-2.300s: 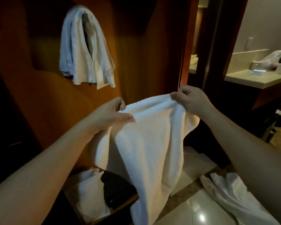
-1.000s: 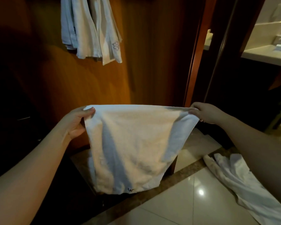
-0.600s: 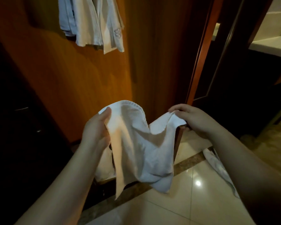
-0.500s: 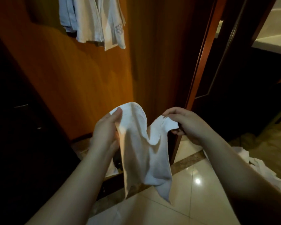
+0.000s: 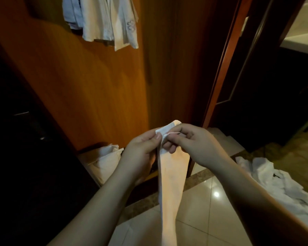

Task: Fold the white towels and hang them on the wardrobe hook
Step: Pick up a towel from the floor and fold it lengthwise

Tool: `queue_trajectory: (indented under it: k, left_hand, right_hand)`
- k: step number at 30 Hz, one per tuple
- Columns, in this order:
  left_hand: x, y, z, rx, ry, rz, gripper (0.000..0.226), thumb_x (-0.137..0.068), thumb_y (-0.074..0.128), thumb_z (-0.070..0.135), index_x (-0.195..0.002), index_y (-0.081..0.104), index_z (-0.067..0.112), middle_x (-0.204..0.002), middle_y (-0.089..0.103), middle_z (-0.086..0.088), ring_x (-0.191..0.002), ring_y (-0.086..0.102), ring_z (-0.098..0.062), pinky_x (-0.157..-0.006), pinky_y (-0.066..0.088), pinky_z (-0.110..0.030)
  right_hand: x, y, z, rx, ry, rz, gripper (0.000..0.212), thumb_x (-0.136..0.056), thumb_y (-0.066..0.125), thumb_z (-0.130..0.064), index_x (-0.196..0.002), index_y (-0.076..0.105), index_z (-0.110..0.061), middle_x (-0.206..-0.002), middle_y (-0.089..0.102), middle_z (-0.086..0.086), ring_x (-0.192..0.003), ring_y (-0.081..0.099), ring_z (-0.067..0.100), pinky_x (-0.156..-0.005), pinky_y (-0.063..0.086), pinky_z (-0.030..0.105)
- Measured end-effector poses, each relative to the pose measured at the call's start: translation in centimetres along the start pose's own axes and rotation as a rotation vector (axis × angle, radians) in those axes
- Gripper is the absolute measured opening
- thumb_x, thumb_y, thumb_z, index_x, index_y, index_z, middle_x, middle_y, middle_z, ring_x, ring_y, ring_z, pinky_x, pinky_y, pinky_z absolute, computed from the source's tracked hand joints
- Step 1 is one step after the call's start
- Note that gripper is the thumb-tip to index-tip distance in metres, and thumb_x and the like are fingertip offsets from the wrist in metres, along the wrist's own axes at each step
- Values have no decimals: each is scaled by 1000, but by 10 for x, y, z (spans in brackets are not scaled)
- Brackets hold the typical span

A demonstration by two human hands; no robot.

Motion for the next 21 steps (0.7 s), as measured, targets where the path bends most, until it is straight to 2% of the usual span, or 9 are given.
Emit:
queue_trajectory:
  k: [3,9,13,16,19,21]
  left_hand:
    - [-1,-2,2,7,16,-4,30,-101,43,18,-112,68,5,-97,73,-13,-92,69,-25,-84,53,-34]
    - [-4,-3,4,41,39,-18,34,-97,45,19,-115,68,2,-108,68,-25,-97,67,-27,-86,52,-36]
    - [-9,-3,10,22,57,-108,39,-84,60,19,-119,67,3,-108,73,-14,-101,70,-21,-78,56,-26]
    - [-11,-6,19,-143,84,-136,36,-88,65,14,-124,66,10,-110,74,-5,-107,69,-17,-87,52,-28]
    - [-11,-7,24,-198,105,-154,35,-96,56,10,-130,62,9,-113,74,-4,-109,68,-14,-85,53,-24]
    - [-10,-7,23,-194,103,-167,34,-98,52,10,-131,61,9,-114,73,-5,-109,68,-13,-84,54,-20]
  right_hand:
    - [0,0,-5,-8,-33,56,13,-99,58,-27,-91,66,-33,-80,73,-18,-74,69,0,-71,46,5]
    - [-3,1,-10,70,-25,94,4,-98,60,-34,-94,62,-34,-80,72,-23,-73,68,-6,-68,46,4]
    - [-6,0,-15,122,-25,117,5,-97,60,-39,-94,60,-34,-74,73,-16,-75,66,-9,-69,45,4]
    - [-9,2,-20,167,-46,101,8,-96,62,-38,-91,56,-38,-68,71,-15,-74,66,-11,-67,45,5]
    - [-10,1,-22,178,-54,118,8,-96,64,-35,-93,58,-38,-71,72,-12,-74,66,-9,-68,50,14]
    - [-11,0,-23,205,-70,112,6,-97,63,-34,-95,57,-37,-72,72,-13,-76,66,-10,-68,49,12]
Point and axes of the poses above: each hand's wrist, its own x-axis away from the middle knuckle, its own y-axis out of the palm, z = x × y, the point moved 8 cm from there along -x, towards the middle knuckle
